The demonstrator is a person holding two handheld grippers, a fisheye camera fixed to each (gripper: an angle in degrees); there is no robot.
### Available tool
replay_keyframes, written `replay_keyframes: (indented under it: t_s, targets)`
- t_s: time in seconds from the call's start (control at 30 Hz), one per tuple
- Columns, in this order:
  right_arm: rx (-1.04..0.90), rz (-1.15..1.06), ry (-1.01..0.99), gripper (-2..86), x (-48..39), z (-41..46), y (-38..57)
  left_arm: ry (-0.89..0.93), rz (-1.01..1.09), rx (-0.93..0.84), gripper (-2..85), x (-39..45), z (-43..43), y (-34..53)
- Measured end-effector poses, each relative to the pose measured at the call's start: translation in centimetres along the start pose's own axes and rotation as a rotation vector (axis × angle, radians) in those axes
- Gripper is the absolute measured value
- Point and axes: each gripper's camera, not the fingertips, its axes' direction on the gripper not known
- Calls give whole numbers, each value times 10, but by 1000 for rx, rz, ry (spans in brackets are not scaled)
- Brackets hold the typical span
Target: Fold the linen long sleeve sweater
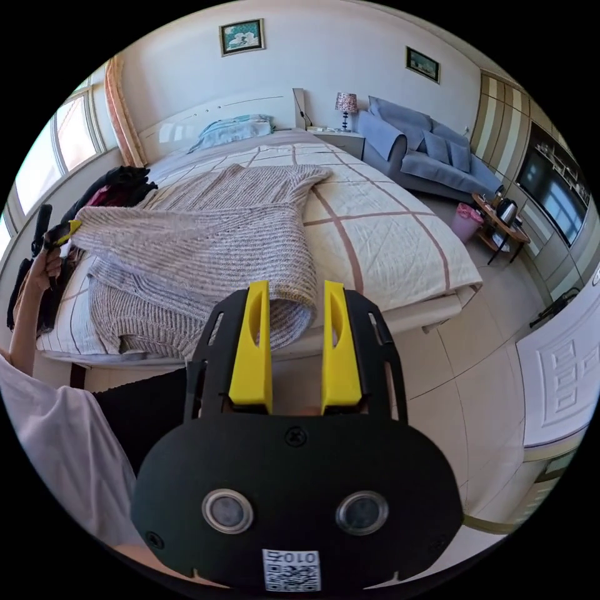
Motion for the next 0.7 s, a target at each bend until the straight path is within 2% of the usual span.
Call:
replay_keyframes:
  t_s: [0.1,0.2,0.37,0.57,0.7]
  targets:
    - [-86,-85,66,122,3,18,-2,17,-121,-52,45,-33,-2,15]
    - [-129,-63,30,121,16,27,-2,63,-188,-125,47,-58,23,29]
    - [28,38,-161,134,54,-7,-12,-38,-144,-116,47,-52,30,27]
    - [-154,-19,-139,119,66,41,-41,-42,-132,-108,43,-53,24,25]
    - [-143,-8,-62,70,75,38,-38,-58,-118,-103,38,-45,22,24]
